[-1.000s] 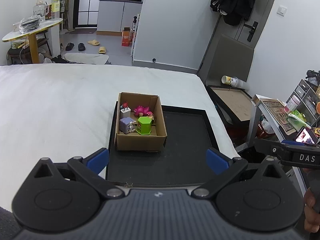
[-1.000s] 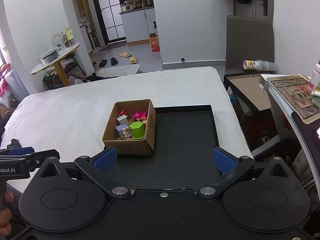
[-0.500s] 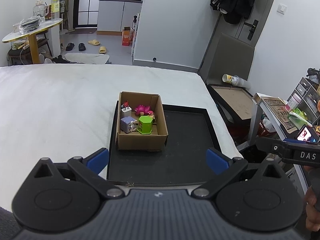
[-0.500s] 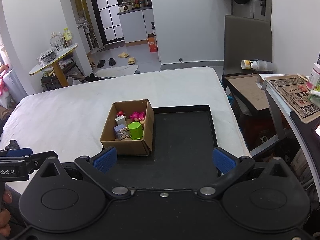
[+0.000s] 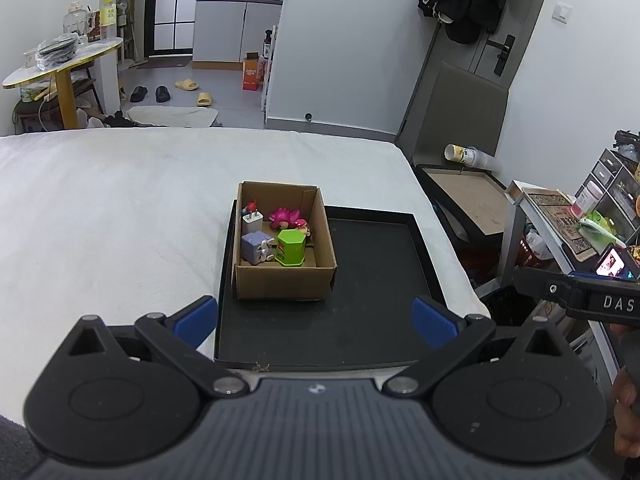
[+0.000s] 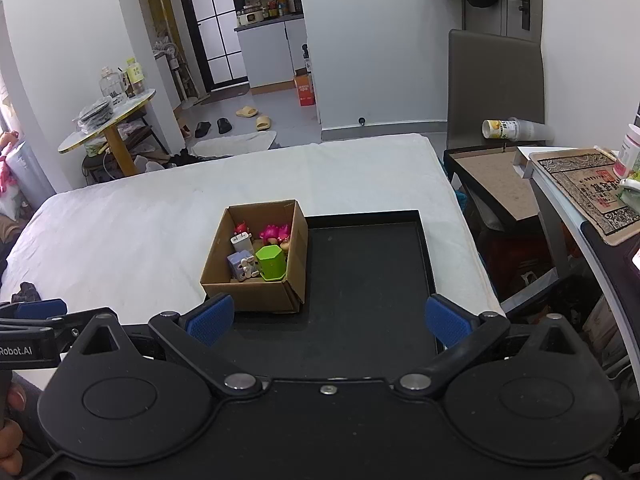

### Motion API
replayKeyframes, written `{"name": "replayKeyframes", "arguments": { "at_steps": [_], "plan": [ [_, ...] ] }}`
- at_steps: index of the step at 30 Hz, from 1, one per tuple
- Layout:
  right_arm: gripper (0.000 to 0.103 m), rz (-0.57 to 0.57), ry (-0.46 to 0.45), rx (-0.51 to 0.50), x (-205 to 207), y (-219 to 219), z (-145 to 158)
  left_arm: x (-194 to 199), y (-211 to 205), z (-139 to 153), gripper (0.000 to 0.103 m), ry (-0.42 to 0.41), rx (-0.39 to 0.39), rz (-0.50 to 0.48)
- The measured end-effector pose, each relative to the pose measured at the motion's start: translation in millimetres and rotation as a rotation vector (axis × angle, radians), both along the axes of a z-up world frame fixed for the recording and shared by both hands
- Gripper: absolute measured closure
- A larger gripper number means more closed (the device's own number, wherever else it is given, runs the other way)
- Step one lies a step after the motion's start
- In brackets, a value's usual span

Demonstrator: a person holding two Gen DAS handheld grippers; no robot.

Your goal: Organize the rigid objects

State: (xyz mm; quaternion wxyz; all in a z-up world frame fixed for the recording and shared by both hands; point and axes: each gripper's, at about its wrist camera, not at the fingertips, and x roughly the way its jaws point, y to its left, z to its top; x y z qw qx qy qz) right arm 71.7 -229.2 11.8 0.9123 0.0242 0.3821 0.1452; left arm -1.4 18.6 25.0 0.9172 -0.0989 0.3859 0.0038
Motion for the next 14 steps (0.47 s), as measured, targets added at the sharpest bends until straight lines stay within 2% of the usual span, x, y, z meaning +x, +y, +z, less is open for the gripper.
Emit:
{"name": "replayKeyframes", "arguments": {
  "at_steps": [14],
  "plan": [
    [0.0,-0.006,0.009,0.012,2.8,-3.5,-4.2,0.3,1.3,-1.2,0.0,0.01,-0.002,-0.005]
  ]
}}
